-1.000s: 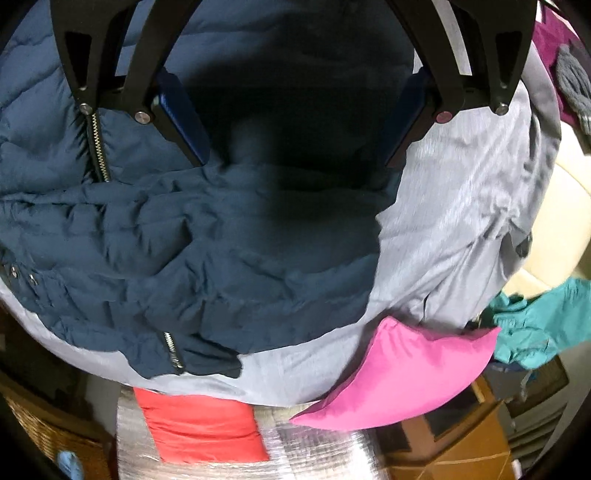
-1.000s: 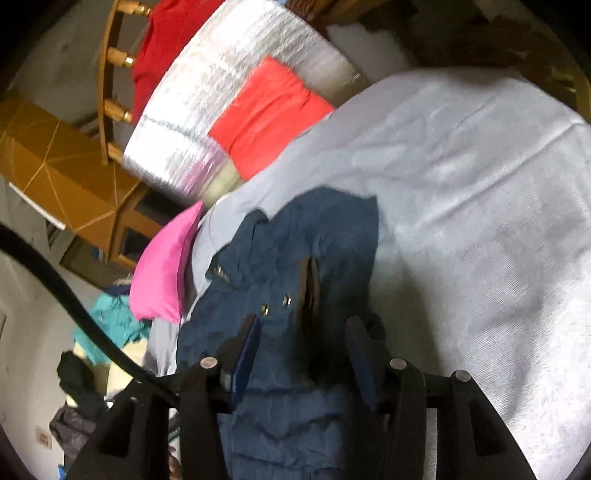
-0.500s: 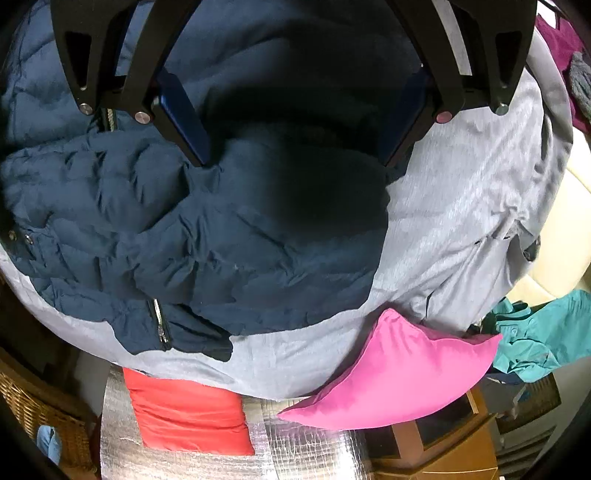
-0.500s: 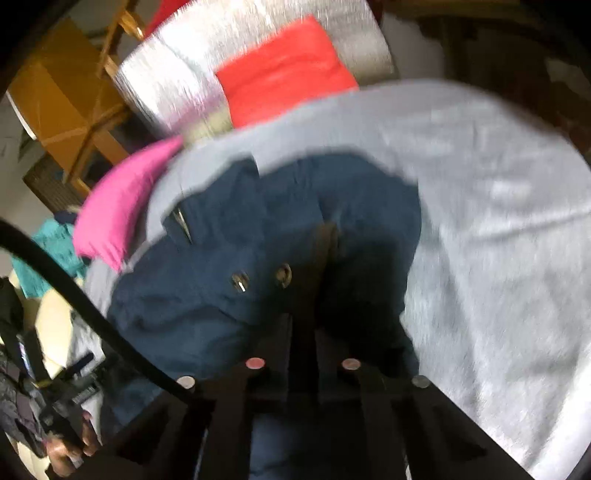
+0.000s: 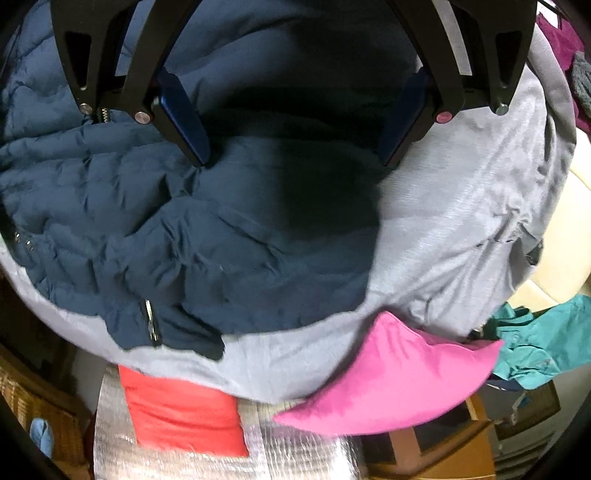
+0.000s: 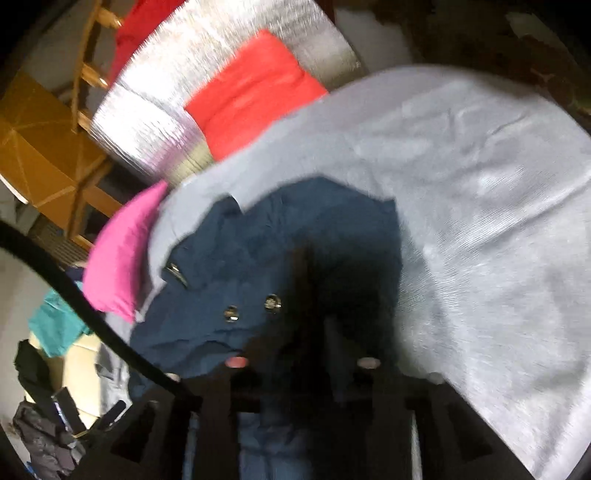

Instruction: Fold large clothes

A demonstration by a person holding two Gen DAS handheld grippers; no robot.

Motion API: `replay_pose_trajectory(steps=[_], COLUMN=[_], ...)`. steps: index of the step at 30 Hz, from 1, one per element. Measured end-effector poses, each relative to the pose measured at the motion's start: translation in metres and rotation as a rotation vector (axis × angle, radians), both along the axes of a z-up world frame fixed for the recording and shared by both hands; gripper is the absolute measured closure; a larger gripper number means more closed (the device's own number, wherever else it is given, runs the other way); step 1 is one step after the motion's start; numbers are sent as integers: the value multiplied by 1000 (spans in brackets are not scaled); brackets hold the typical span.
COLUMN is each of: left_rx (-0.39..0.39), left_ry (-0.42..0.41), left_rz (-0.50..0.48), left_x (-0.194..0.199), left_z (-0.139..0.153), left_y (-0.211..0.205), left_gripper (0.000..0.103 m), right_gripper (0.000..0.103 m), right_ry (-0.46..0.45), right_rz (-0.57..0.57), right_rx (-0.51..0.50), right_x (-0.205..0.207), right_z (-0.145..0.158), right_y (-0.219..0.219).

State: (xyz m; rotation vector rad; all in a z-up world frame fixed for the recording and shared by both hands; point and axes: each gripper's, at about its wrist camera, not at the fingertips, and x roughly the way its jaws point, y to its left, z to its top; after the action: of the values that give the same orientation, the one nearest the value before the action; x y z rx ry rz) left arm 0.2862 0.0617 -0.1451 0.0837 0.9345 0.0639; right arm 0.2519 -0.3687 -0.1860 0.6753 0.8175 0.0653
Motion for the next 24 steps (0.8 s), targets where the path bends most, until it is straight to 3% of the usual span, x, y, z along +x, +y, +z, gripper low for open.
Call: replay_pose_trajectory(steps=[1,9,12,14,18,24], left_rx=[-3,-35,-57,-79,-141,-240], left_ry=[-8,-51,-59,-49,-1,88], left_rz=[2,13,28,45,57,95], left_x=[-4,-64,-102,-131,-184,-225], left_z=[2,13,11,8,-6,-21], left_y=[3,41,67,83,112,135], left_gripper=[11,11,11,11,11,11], right_gripper=[56,54,32,29,29,29], right_ry=[-15,-209,-291,-327,-302,-175], right_rz=[-3,-3,8,30,90,169], right_rx=[8,-3,-2,6,5,-7], right_x=[-8,-92,-136,-167,-212,-248], right_z=[5,48,57,59,49,21], right_y=[-3,-16,-12,-11,-1,14])
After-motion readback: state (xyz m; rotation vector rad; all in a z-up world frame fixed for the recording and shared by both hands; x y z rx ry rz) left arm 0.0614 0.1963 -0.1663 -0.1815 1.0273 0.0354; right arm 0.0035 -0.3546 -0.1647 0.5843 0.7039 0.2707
